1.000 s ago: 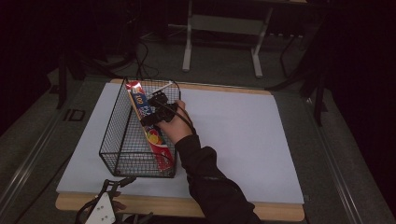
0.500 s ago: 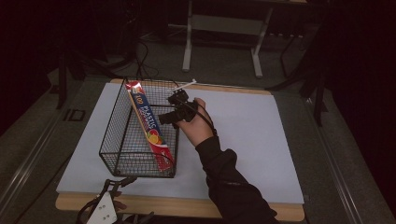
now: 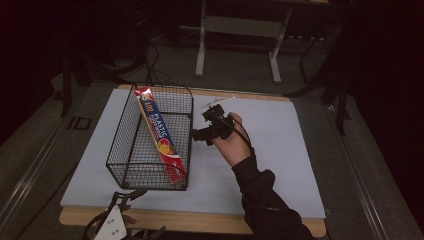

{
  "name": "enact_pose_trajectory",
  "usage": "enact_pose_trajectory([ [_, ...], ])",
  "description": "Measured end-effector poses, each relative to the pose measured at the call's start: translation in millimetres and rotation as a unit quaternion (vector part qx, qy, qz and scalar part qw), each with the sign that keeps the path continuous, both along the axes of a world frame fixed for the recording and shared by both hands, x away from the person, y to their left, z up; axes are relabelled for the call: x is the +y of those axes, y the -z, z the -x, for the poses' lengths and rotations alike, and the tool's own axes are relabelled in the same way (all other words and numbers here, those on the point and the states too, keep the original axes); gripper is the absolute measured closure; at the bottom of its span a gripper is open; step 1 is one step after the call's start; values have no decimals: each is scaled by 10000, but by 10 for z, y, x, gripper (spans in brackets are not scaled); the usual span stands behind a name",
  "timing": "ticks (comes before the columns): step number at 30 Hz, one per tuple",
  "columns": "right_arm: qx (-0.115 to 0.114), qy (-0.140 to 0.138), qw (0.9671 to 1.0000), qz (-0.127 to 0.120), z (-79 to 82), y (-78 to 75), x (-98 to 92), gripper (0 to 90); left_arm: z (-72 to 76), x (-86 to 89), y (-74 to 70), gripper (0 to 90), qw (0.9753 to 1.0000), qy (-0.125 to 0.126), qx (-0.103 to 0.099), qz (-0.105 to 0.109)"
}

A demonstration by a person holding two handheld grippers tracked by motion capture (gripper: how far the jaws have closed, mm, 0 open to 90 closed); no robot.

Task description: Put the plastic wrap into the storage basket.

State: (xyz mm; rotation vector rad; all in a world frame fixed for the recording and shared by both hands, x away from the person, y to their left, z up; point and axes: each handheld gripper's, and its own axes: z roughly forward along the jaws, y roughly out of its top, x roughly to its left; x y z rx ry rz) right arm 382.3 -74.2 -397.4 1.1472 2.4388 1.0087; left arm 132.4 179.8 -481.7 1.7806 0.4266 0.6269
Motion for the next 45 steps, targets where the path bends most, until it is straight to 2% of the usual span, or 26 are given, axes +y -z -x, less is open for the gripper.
enact_pose_trajectory([
  [5,-78,-7,10000,-10,43,69,-148,142,1,-10,1,0,10000,2,2,-5],
  [8,-9,-9,10000,-83,58,130,-238,140,-1,-11,2,0,10000,3,9,-14],
  [11,-54,13,10000,-17,84,193,-301,141,-2,-10,3,0,10000,0,5,-20],
  [18,-124,-52,9999,57,161,414,-446,139,-2,-14,5,0,10000,1,11,-29],
  [26,-87,-155,9998,-72,269,645,-593,140,-4,-19,7,0,10000,-4,7,-54],
  [35,-5,-219,9998,22,353,848,-721,141,-6,-25,9,0,10000,5,19,-74],
  [45,16,-237,9995,207,341,971,-838,140,16,-24,0,0,10000,56,-16,-76],
])
